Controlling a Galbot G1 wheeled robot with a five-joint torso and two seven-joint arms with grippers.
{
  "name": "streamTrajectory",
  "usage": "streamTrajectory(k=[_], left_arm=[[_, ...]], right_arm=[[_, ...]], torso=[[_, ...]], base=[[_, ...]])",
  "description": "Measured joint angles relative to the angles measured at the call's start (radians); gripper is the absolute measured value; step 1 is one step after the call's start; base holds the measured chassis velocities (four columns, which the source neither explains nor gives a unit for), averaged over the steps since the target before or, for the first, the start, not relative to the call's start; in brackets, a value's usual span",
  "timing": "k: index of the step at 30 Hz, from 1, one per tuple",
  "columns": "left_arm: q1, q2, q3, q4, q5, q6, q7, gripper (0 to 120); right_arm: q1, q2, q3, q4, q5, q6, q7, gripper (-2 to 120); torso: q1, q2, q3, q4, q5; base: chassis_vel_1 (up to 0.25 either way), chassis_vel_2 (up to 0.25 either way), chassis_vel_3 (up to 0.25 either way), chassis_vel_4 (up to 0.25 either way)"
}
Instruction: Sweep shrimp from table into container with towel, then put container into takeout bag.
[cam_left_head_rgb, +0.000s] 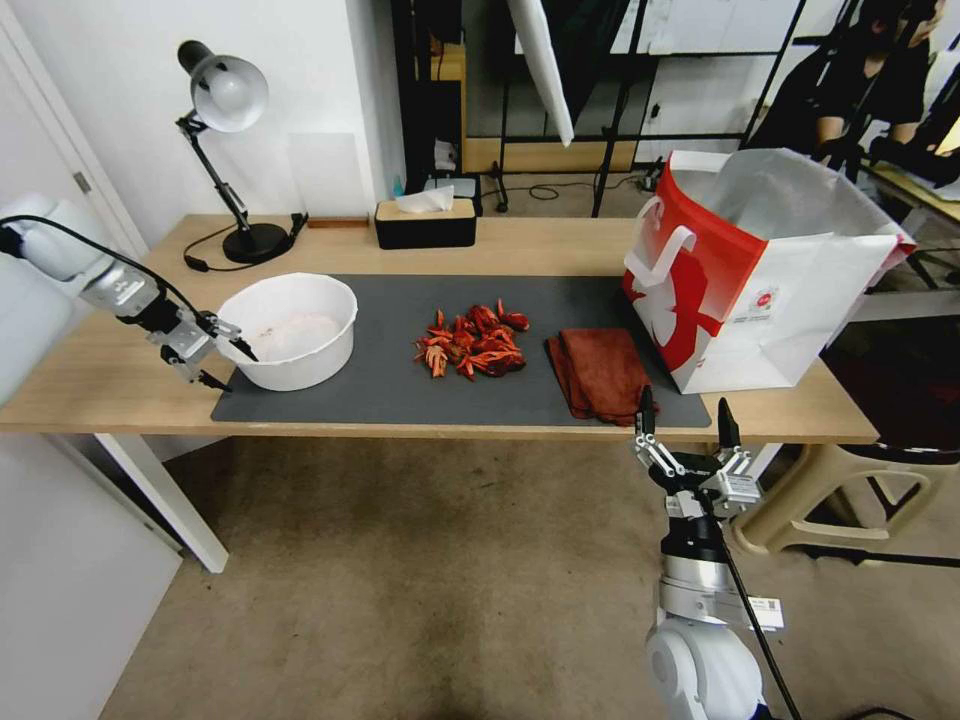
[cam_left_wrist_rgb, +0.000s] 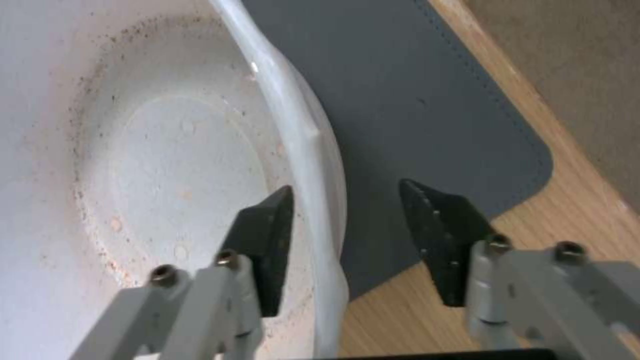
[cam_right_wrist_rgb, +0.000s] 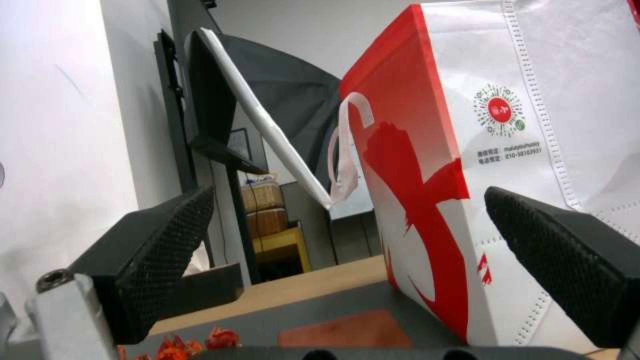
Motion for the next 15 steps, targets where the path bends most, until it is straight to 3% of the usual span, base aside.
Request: streamTrajectory(k=[7, 11, 12, 15], left_arm=[[0.006, -0.002, 0.005, -0.009, 0.003, -0.002, -0.001, 14], [0.008, 0.0, 0.003, -0.01, 0.003, -0.002, -0.001, 7], [0.01, 0.003, 0.001, -0.013, 0.002, -0.003, -0.001, 0], [0.01, 0.007, -0.002, -0.016, 0.0, -0.004, -0.001, 0]], right_arm=[[-0.003, -0.001, 0.003, -0.001, 0.003, 0.001, 0.002, 100], [-0.003, -0.002, 0.003, -0.001, 0.004, 0.001, 0.003, 100], [-0.003, -0.002, 0.003, 0.0, 0.004, 0.001, 0.003, 100], [-0.002, -0.002, 0.002, 0.003, 0.004, 0.001, 0.004, 100]], torso=[[0.0, 0.0, 0.0, 0.0, 0.0], [0.0, 0.0, 0.0, -0.0001, 0.0], [0.0, 0.0, 0.0, 0.0, 0.0], [0.0, 0.0, 0.0, 0.0, 0.0]], base=[[0.0, 0.0, 0.0, 0.0], [0.0, 0.0, 0.0, 0.0], [0.0, 0.0, 0.0, 0.0], [0.0, 0.0, 0.0, 0.0]])
